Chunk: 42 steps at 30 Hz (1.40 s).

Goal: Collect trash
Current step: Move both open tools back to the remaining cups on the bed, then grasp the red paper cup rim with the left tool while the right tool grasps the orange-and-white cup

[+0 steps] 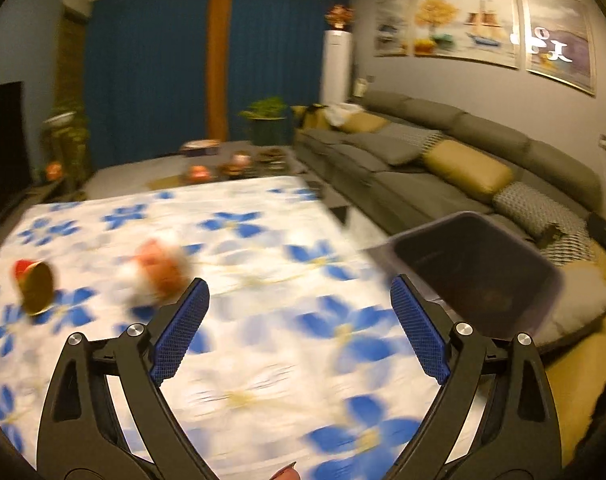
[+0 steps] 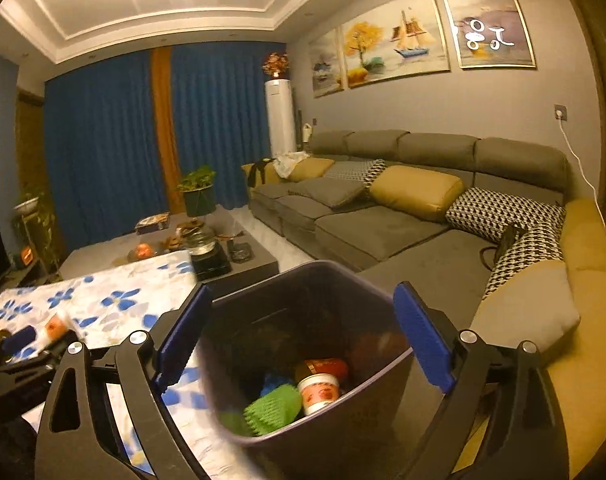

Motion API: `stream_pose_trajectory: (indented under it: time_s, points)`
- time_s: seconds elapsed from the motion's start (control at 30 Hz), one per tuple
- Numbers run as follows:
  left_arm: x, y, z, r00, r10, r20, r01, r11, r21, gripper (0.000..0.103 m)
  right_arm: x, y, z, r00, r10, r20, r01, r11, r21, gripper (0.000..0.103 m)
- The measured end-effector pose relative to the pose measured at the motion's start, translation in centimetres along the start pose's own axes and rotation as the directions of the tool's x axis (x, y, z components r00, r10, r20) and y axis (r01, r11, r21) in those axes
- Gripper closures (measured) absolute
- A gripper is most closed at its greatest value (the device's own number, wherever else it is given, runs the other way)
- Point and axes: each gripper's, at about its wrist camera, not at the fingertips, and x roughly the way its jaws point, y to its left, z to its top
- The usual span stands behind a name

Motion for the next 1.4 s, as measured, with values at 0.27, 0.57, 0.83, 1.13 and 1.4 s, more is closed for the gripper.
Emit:
stream_pose_trajectory:
  time_s: [0.27,0.57,0.83,1.13,1.4]
  points:
    - [-2.7,11.6,-2.3,0.971,0.239,-0.025,-0.24,0.967,-0.084,0.013,-1.3,6.8,-1.8,0.993,0.109,-0.037,-0.11,0.993,-0.04,0.014]
    - [-3.1,23.4,-3.2,0.9,0.432,-0.058,-0.435,0.883,-0.177,0.013,-0.6,15.3,-4.0,0.972,0.215,-0.092,-0.222,0.972,-0.073,0.014]
    - [0.5,27.9,-3.4,0.89,0.437,-0.131,-0.455,0.869,-0.194,0.016,1.8,21.3,-5.2,0.951,0.275,-0.144,-0.29,0.952,-0.1,0.014]
    - [4.4,30.4,-3.2,0.881,0.412,-0.234,-0.458,0.867,-0.197,0.039,4.5,25.6,-5.7,0.936,0.304,-0.176,-0.328,0.936,-0.13,0.014]
    - [6.2,32.5,-3.5,0.886,0.348,-0.305,-0.424,0.875,-0.233,0.085,7.5,28.7,-5.7,0.92,0.335,-0.201,-0.367,0.917,-0.154,0.014]
